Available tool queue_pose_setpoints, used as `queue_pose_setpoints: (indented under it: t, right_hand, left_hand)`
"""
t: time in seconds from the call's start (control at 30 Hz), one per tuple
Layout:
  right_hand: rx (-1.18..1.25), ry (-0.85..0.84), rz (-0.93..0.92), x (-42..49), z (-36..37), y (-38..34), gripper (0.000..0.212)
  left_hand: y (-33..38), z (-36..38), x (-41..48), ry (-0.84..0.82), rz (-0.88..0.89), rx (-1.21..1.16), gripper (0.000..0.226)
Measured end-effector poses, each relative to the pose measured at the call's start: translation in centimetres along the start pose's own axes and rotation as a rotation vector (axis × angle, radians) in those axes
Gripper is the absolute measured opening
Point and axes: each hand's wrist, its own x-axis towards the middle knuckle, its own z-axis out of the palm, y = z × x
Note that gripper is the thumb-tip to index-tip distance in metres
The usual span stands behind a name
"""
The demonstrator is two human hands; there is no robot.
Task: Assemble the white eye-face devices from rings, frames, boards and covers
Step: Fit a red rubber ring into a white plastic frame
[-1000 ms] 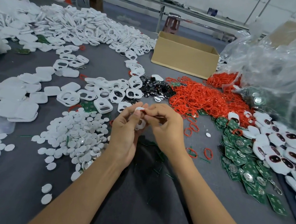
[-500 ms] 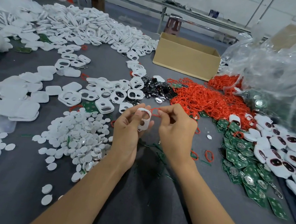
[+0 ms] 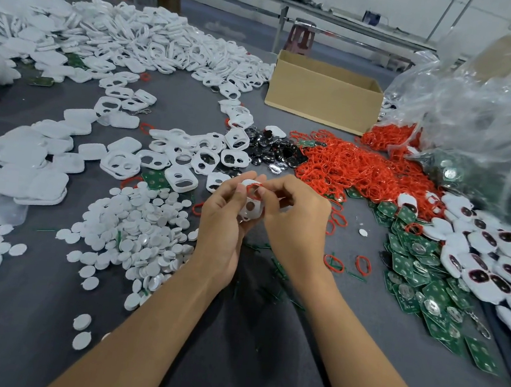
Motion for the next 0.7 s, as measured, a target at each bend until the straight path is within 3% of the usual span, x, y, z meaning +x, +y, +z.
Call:
queue_pose_setpoints:
  t: [0.27, 0.7]
  right_hand:
    - [-0.09, 0.018, -0.018, -0.07, 0.2, 0.17, 0.004]
    - [-0.036, 0.021, -0.08, -0.15, 0.12, 0.34, 0.012]
  left_hand:
    - [-0.25, -0.2, 0.14, -0.018, -0.01, -0.003, 0.026]
    - [-0.17, -0.35, 0.19, -0.003, -0.006, -0.015, 0.018]
